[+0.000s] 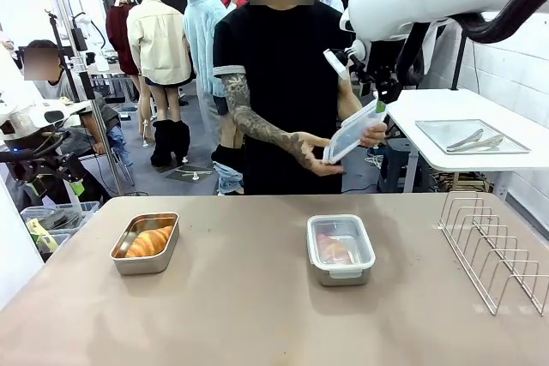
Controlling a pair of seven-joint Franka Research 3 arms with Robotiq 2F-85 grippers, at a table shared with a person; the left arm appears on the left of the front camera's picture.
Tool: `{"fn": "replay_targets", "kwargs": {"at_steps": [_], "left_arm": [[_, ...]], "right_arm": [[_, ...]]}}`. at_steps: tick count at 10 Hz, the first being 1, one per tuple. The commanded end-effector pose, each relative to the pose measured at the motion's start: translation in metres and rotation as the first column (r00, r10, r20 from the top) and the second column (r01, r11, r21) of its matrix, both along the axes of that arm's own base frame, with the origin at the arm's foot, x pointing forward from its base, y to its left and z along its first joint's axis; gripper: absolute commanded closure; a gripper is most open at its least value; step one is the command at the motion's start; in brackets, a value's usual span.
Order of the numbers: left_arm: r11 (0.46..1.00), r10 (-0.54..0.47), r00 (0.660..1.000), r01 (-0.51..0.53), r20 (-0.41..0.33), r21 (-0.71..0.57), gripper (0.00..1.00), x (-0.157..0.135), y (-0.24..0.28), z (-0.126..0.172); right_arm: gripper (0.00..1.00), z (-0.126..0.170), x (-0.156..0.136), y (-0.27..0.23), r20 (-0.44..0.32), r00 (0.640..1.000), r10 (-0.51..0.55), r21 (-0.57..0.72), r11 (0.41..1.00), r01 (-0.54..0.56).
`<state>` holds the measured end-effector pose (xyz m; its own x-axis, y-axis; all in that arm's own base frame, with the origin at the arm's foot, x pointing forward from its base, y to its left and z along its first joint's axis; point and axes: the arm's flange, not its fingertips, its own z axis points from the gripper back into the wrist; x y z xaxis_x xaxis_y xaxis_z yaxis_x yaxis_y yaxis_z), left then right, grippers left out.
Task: Place the bread in airtight containers.
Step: Release when the human grabs the Airtight Container lid.
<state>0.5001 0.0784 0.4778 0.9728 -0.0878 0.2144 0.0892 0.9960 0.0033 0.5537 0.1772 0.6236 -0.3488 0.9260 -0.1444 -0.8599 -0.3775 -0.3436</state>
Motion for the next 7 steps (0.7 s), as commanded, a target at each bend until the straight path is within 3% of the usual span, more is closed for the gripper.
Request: {"fn": "replay_targets", "kwargs": {"at_steps": [1, 3, 4, 7], "left_arm": [[1.000, 0.021, 1.000, -0.021, 0.010, 0.023, 0.00, -0.001, 0.000, 0.000], [1.000, 0.021, 1.000, -0.021, 0.010, 0.023, 0.00, -0.001, 0.000, 0.000], [1.000, 0.021, 1.000, -0.021, 0.010, 0.023, 0.00, -0.001, 0.000, 0.000], [1.000, 0.021, 1.000, -0.021, 0.010, 0.023, 0.00, -0.001, 0.000, 0.000]], "right_arm": [[0.00, 0.008, -0.048, -0.036, -0.064, 0.994, -0.085, 0.007, 0.996, 0.086], [0.00, 0.007, -0.082, -0.086, -0.153, 0.976, -0.154, 0.065, 0.984, 0.165], [0.00, -0.006, -0.091, -0.109, -0.259, 0.949, -0.179, 0.094, 0.973, 0.209], [0.00, -0.031, -0.089, -0.174, -0.401, 0.895, -0.192, 0.217, 0.930, 0.297]]}}
